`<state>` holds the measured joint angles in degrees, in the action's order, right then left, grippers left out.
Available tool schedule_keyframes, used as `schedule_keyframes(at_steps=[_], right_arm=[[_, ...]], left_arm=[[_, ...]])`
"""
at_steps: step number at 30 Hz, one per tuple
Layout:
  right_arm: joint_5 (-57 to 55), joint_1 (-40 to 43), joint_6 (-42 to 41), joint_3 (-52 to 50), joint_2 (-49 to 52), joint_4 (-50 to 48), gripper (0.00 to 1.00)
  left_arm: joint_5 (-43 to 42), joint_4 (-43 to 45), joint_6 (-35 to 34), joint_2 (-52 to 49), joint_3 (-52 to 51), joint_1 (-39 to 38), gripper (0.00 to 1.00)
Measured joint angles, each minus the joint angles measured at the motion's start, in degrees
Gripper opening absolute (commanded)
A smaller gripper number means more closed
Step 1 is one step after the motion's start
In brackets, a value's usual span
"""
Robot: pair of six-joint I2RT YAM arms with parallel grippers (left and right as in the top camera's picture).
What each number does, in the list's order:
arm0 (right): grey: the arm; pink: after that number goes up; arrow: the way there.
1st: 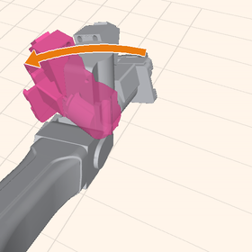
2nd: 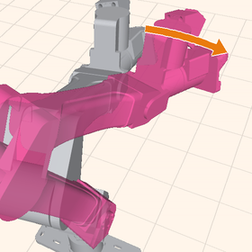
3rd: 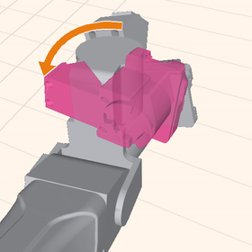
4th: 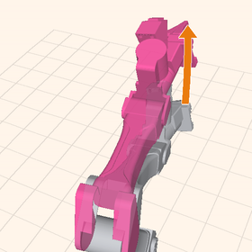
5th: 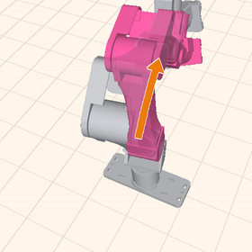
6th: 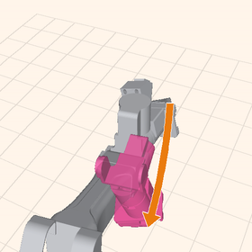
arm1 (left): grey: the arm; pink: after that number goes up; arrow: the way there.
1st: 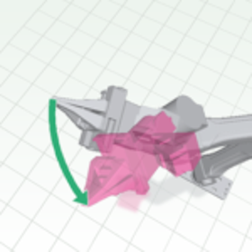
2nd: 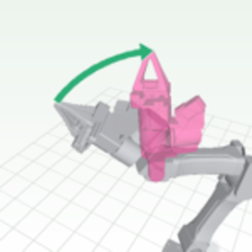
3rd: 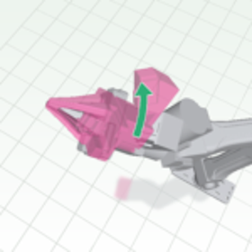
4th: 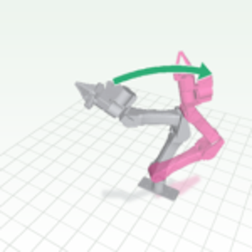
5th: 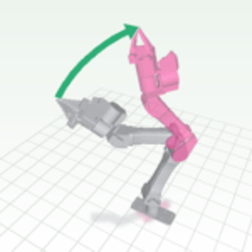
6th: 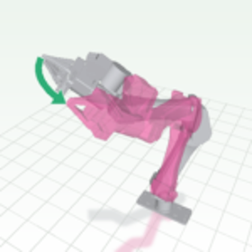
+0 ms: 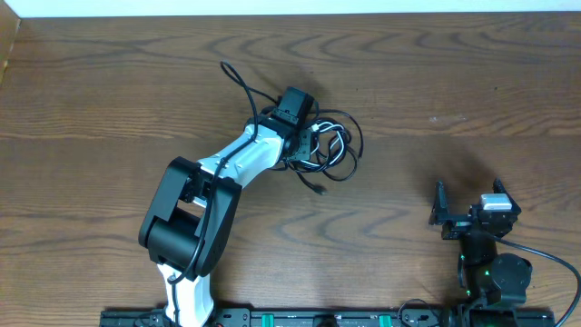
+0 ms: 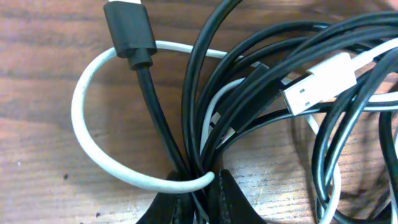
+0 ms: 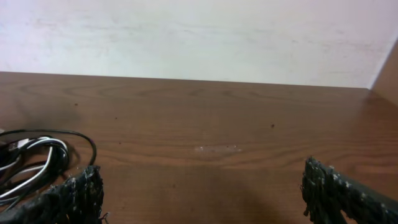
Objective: Untangle cables
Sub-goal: 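Reach the left gripper forward and lower it onto the cable bundle, then close the left gripper on the black and white cables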
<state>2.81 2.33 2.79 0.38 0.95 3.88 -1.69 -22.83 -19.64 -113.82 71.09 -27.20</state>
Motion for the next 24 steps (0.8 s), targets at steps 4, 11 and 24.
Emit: schedule_keyframes(at_steps=[4, 11, 24], right_arm=[[0.00, 0.00, 0.00, 0.00, 0.00, 0.00, 0.99], [0.00, 0.00, 0.00, 0.00, 0.00, 0.00, 0.99], [-0.02, 0.00, 0.00, 0.00, 0.00, 0.02, 0.99]], left_arm=[[0.17, -3.04, -10.21, 0.02, 0.59, 0.00, 0.08], [-3.63, -6.25, -30.53, 0.20, 1.01, 0.50, 0.08], [-10.45, -5.79, -38.25, 0.94, 1.51, 0.31, 0.96]])
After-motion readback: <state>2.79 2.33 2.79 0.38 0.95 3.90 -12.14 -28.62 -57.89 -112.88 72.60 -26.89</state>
